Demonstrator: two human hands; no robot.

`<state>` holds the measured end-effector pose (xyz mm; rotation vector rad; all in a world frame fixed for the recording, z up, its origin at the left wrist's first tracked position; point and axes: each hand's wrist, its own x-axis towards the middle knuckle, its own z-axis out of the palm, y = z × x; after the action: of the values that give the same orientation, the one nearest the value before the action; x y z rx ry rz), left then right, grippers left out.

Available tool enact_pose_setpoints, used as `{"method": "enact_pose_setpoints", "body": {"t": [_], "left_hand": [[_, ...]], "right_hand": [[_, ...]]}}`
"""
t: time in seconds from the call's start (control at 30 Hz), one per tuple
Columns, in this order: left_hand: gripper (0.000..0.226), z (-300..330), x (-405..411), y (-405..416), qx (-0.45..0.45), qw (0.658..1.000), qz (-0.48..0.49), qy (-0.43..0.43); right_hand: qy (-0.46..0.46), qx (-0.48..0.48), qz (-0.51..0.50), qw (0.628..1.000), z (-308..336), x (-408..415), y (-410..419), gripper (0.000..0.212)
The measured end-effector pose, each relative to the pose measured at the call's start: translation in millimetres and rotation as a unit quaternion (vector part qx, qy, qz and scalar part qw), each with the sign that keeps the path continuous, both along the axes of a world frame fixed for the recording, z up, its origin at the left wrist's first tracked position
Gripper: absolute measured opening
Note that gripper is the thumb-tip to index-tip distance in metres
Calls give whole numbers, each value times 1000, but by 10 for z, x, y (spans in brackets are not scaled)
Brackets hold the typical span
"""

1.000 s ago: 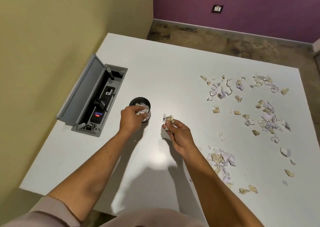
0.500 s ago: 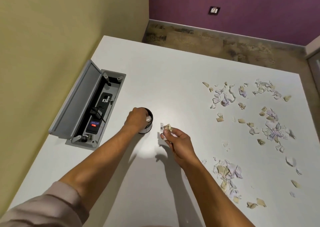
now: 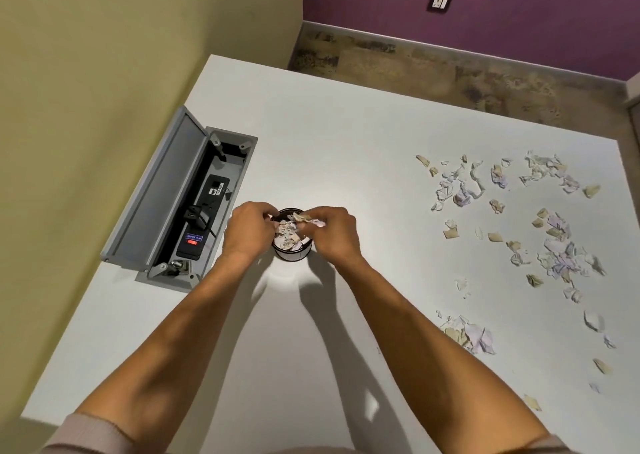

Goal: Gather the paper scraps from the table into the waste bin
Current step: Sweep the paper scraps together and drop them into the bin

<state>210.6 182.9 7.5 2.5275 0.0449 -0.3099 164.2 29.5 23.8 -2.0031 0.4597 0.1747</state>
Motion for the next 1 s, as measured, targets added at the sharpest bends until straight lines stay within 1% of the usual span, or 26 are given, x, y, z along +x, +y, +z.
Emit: {"method": "enact_pose_setpoints", "body": {"t": [0.07,0.1,0.2,0.3,0.4,0.53,0.63,0.7,0.8,1.0], "left_hand": [[24,-66,-32,23,-16,1000,22,11],[24,-96,-44,32,-33,999,35,21],[21,-178,-64,62,-80,993,66,50],[16,-231,-68,103,-131,985,85,71],[10,-268,-52,126,-193,970,105,102],[10,-274,-43,148,-222,962,107,115],[13,-263,-49,146,-235,959,115,112],[14,-253,-62,152,-239,958,117,105],[16,-219,-66,151,-245,957,114,102],[15,-210,-60,147,-255,953,121,112]], "right_hand": [[-4,-88,74,993,7,91,100,12],[8,-119,108,987,0,126,153,12],[50,-179,184,965,-38,210,303,18],[55,-247,259,932,-106,261,412,10],[72,-252,283,923,-171,302,465,17],[102,-261,312,908,-166,392,498,15],[119,-267,341,894,-138,388,485,24],[111,-287,360,881,-98,360,471,26],[81,-310,375,870,1,347,430,21],[44,-325,351,877,116,363,391,18]]}}
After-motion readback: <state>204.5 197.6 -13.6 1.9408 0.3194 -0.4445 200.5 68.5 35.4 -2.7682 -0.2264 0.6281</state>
